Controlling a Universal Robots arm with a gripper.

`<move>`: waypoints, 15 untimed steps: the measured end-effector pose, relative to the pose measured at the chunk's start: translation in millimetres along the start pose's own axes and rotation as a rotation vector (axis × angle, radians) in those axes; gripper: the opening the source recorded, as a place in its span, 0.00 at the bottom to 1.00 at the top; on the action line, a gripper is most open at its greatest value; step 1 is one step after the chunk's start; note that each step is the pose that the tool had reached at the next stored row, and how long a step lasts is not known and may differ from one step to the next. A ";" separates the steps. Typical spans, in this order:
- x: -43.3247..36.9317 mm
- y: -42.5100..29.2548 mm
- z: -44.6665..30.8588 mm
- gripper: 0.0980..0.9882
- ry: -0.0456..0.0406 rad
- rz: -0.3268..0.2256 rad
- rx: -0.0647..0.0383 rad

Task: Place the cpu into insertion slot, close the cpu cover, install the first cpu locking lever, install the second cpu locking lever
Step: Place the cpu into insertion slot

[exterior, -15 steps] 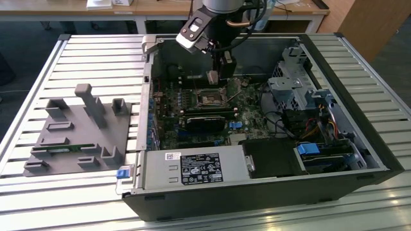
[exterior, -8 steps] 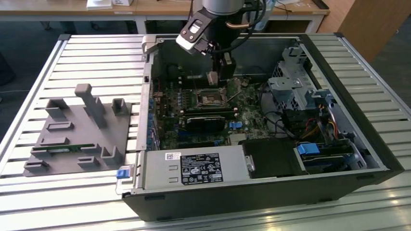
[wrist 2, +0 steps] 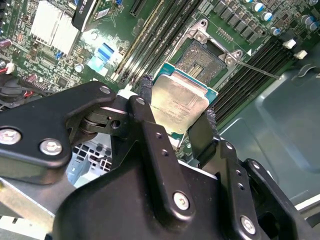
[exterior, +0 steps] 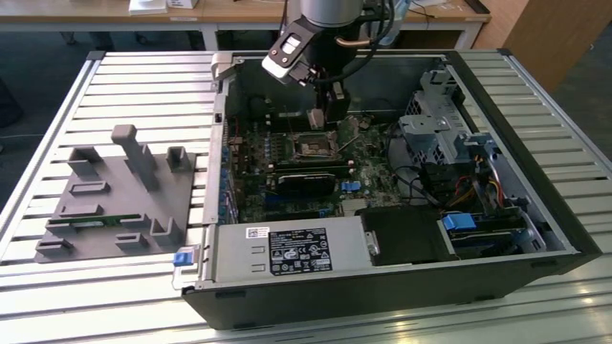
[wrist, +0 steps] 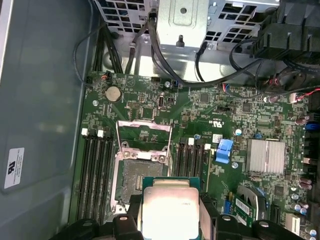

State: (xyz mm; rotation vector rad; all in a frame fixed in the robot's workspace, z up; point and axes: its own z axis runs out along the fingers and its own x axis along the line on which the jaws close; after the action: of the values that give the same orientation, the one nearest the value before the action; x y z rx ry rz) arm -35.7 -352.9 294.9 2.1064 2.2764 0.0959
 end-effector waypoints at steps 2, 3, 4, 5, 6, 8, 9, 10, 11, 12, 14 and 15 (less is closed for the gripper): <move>0.0 -0.2 1.1 0.50 -0.0003 0.005 0.000; 0.0 -0.3 2.2 0.50 -0.0007 0.011 0.000; 0.1 -0.5 3.1 0.50 -0.0016 0.023 0.000; 0.2 -0.6 4.1 0.50 -0.0025 0.035 -0.001; 0.3 -0.7 5.1 0.50 -0.0032 0.045 -0.001; 0.9 -0.9 7.7 0.50 -0.0036 0.050 -0.001; 1.0 -0.9 9.2 0.50 -0.0037 0.050 -0.001; 1.2 -1.1 11.0 0.50 -0.0036 0.050 -0.001; 1.2 -1.2 12.5 0.50 -0.0036 0.050 -0.001; 1.2 -1.3 13.8 0.50 -0.0036 0.050 -0.001; 1.2 -1.5 15.9 0.50 -0.0036 0.050 -0.001; 1.2 -1.5 16.6 0.50 -0.0036 0.050 -0.001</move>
State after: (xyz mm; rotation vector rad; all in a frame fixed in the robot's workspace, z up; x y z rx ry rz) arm -36.1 -351.5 278.2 2.1617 2.2218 0.0944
